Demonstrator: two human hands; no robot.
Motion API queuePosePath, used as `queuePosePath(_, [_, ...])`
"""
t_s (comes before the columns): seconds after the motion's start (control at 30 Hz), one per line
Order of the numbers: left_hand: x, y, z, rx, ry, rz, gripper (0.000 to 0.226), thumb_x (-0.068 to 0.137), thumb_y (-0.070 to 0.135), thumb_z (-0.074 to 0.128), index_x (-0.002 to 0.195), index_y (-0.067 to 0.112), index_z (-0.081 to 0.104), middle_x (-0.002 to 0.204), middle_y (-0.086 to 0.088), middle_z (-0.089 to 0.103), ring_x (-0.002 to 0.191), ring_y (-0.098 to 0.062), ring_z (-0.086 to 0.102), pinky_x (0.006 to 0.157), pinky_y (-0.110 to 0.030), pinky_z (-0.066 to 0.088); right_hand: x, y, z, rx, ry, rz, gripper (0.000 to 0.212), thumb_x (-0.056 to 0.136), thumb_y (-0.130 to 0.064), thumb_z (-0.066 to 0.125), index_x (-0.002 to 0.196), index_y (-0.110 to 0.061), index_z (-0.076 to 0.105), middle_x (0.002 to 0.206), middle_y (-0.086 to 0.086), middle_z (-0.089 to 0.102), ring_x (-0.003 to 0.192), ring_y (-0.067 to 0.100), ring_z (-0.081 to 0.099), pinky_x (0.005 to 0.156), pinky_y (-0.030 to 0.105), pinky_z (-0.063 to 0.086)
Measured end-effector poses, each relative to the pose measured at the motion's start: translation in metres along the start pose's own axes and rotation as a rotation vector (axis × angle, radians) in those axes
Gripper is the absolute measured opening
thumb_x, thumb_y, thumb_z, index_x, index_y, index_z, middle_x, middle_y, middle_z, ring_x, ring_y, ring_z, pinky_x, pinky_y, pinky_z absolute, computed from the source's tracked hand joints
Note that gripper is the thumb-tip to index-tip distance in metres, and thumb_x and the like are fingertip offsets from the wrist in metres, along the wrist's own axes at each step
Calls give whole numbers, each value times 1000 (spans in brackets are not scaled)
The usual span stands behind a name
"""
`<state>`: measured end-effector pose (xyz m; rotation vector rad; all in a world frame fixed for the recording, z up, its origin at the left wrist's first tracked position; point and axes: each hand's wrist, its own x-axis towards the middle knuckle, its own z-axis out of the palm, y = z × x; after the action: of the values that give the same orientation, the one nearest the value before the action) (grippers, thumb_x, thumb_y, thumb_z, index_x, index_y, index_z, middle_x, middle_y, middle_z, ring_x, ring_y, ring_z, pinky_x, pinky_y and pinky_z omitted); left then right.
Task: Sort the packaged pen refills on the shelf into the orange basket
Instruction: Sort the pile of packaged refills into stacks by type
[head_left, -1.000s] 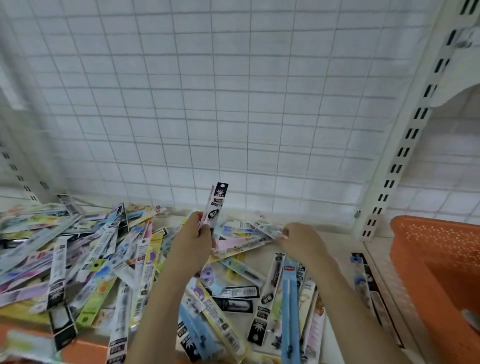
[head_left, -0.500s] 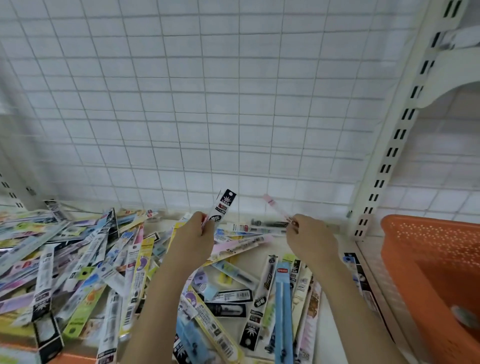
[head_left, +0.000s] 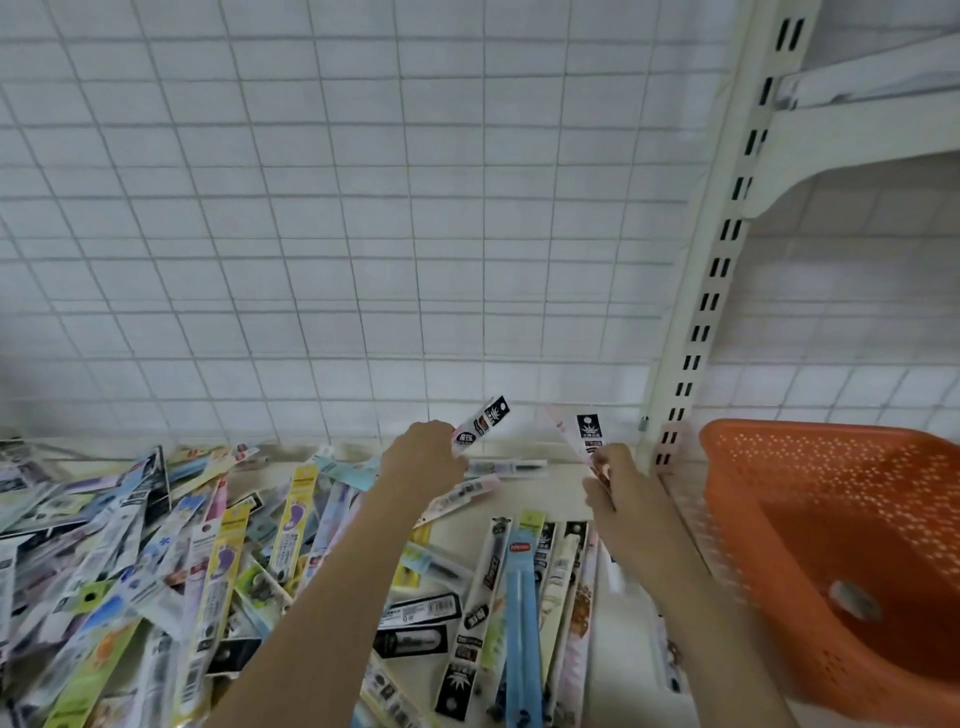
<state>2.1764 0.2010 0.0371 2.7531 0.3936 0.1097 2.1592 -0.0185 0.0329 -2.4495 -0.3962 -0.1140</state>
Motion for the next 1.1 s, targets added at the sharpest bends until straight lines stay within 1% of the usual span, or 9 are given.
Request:
queuePosePath(0.07, [11, 2, 7, 68, -41, 10, 29, 85, 25, 57, 110, 10, 57, 91, -6, 57, 80, -25, 56, 66, -30, 44, -3, 2, -1, 21, -20, 25, 34, 99, -23, 38, 132, -20, 31, 93, 8, 68, 87, 26, 66, 77, 43, 54])
queuePosePath(0.17, [21, -1, 16, 129, -114, 20, 26, 84, 27, 59, 105, 10, 60, 78, -1, 55, 74, -23, 55, 64, -29, 42, -2, 7, -1, -10, -35, 54, 47, 100, -21, 36, 144, -21, 22, 93, 3, 67, 84, 22, 64, 77, 41, 53])
queuePosePath(0.3, [24, -6, 23, 219, -172, 22, 17, 85, 22, 56, 96, 9, 58, 68, 2, 48, 74, -22, 54, 64, -30, 42, -1, 12, -1, -58, -5, 80, 31, 100, -22, 35, 129, -15, 44, 71, -2, 55, 68, 20, 57, 65, 37, 48])
queuePosePath(0.43, [25, -8, 25, 253, -152, 37, 18, 86, 18, 55, 101, 8, 59, 77, -1, 52, 75, -22, 52, 65, -29, 41, -3, 13, 0, -55, -9, 80, 33, 98, -22, 38, 130, -16, 44, 64, -6, 50, 62, 15, 55, 61, 34, 46])
queuePosePath(0.63, [17, 3, 10, 340, -98, 38, 7, 89, 18, 51, 87, 12, 52, 67, 1, 44, 75, -21, 50, 63, -27, 39, -3, 14, 0, -55, -48, 75, 33, 97, -22, 39, 130, -16, 44, 64, -8, 48, 57, 11, 49, 54, 29, 38])
queuePosePath(0.83, [4, 5, -24, 45, 20, 3, 21, 90, 30, 53, 95, 11, 60, 87, -7, 68, 79, -24, 63, 67, -32, 51, 3, 16, 0, 33, -20, 99, 34, 99, -23, 37, 132, -13, 42, 77, 6, 65, 70, 22, 64, 68, 39, 52])
queuePosePath(0.9, [-9, 5, -34, -76, 69, 11, 11, 88, 19, 52, 89, 18, 63, 81, -4, 65, 67, -22, 56, 59, -27, 44, 4, 17, 1, 90, -26, 130, 27, 100, -23, 34, 120, -11, 48, 82, 12, 66, 73, 29, 67, 73, 48, 54])
queuePosePath(0.97, [-25, 5, -41, -241, 85, 6, 26, 85, 7, 45, 91, 21, 67, 69, 5, 56, 56, -16, 51, 51, -24, 42, 4, 16, 2, 131, -31, 137, 23, 100, -22, 33, 108, -9, 50, 80, 15, 64, 71, 33, 67, 71, 52, 54])
queuePosePath(1.1, [-52, -1, -49, -527, 46, -41, 28, 90, 3, 37, 92, 20, 59, 61, 0, 47, 47, -15, 38, 45, -22, 33, 1, 7, 2, 131, -85, 95, 17, 101, -20, 30, 103, -14, 46, 85, 15, 65, 66, 29, 62, 63, 37, 50])
